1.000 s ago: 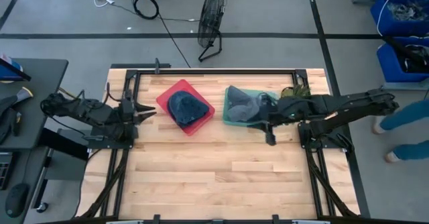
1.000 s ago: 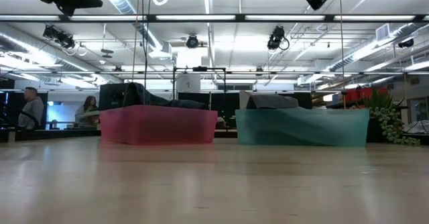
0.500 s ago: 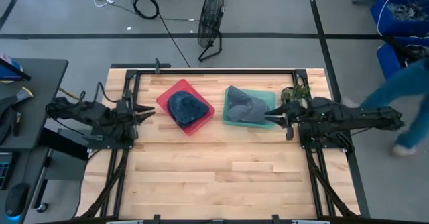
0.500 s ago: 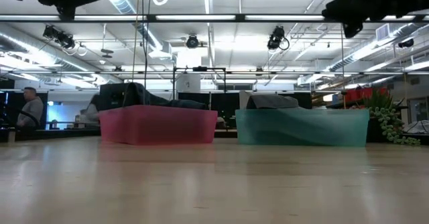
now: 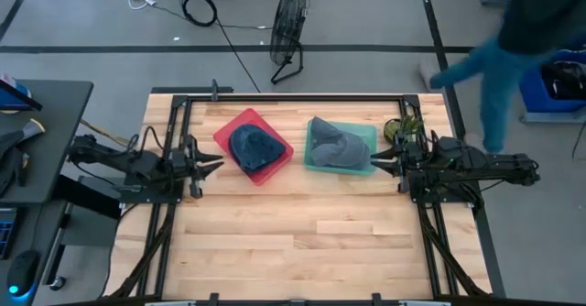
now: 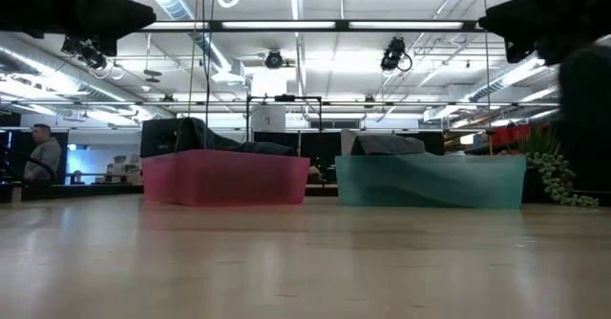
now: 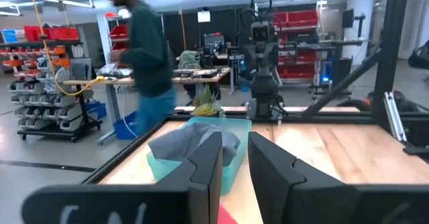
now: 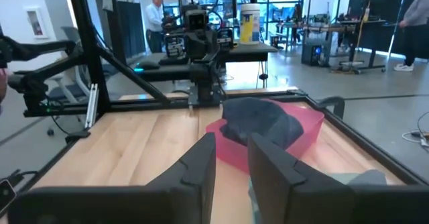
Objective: Pick & Place hat
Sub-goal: Return to Home Position
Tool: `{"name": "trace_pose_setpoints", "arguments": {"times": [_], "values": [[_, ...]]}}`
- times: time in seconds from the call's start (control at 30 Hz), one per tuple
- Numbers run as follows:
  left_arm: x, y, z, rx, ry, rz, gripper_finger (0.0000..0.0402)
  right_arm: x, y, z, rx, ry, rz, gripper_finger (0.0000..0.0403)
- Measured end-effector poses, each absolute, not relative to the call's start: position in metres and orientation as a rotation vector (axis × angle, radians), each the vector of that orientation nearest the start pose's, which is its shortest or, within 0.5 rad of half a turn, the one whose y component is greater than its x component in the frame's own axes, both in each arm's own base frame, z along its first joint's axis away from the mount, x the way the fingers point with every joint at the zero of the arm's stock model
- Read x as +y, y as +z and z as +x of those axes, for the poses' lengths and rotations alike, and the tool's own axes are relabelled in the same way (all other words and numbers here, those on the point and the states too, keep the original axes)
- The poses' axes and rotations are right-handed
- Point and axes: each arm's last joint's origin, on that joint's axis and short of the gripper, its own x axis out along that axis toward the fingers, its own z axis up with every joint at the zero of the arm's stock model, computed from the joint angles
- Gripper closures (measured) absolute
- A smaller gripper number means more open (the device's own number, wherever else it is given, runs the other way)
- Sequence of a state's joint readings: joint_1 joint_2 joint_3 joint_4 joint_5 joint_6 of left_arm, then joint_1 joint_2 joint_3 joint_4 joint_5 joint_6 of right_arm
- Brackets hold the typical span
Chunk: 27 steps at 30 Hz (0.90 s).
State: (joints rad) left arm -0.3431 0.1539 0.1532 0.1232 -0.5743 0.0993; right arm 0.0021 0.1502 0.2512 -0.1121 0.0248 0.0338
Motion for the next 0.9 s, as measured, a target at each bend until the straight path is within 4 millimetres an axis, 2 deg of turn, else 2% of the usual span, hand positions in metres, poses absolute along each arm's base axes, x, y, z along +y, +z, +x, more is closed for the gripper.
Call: {"name": "trace_pose_setpoints", "arguments": {"times": [0.27,0.9], "values": [[-0.018,0.202,0.098,-0.083,0.233,0.049,0.0324,-0.001,0.213,0.095,0.032,-0.024,0.044,0.0309],[-0.019,0.195,0.098,-0.019,0.229,0.038,0.0324,-0.001,0.179,0.101,0.115,-0.051,0.035,0.0309]]}}
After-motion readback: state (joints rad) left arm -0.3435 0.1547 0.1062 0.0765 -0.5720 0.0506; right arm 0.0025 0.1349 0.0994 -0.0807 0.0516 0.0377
